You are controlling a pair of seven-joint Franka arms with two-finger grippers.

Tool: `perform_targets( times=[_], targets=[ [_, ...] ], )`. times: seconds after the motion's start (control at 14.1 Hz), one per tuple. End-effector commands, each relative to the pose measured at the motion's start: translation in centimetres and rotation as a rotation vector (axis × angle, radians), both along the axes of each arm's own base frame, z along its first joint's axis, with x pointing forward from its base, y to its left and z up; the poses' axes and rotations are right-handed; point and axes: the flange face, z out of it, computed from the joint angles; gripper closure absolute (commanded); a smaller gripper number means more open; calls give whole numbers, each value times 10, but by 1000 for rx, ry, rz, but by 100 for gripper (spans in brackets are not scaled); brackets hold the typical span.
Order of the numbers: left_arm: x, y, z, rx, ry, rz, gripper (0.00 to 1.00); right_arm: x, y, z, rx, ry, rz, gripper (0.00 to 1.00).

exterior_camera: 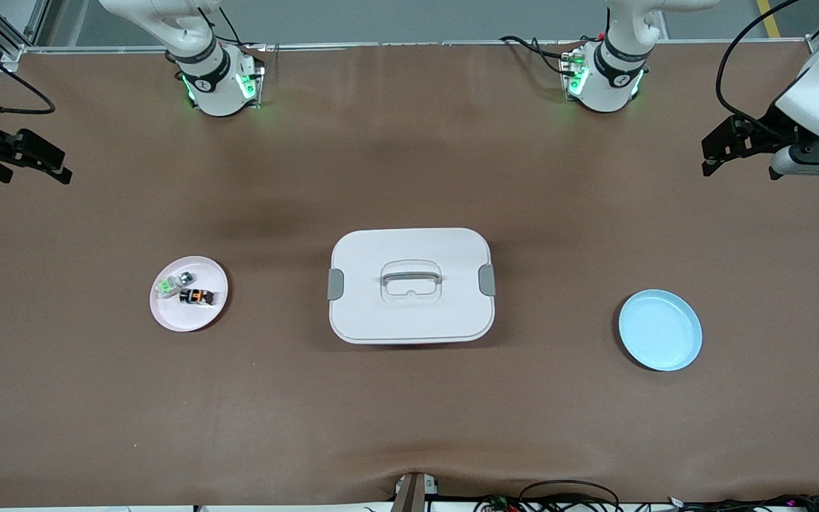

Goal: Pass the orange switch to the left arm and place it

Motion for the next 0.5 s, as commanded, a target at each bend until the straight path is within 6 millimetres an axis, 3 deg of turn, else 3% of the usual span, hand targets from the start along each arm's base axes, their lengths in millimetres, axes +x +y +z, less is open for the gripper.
perform_targets(
  times=[0.0, 0.43],
  targets=[
    [6, 2, -3, -6, 18, -19, 0, -7, 5, 4, 12, -19, -9, 0],
    [9, -7, -8, -8, 26, -32, 0, -5, 5, 10, 10, -22, -10, 0]
  ],
)
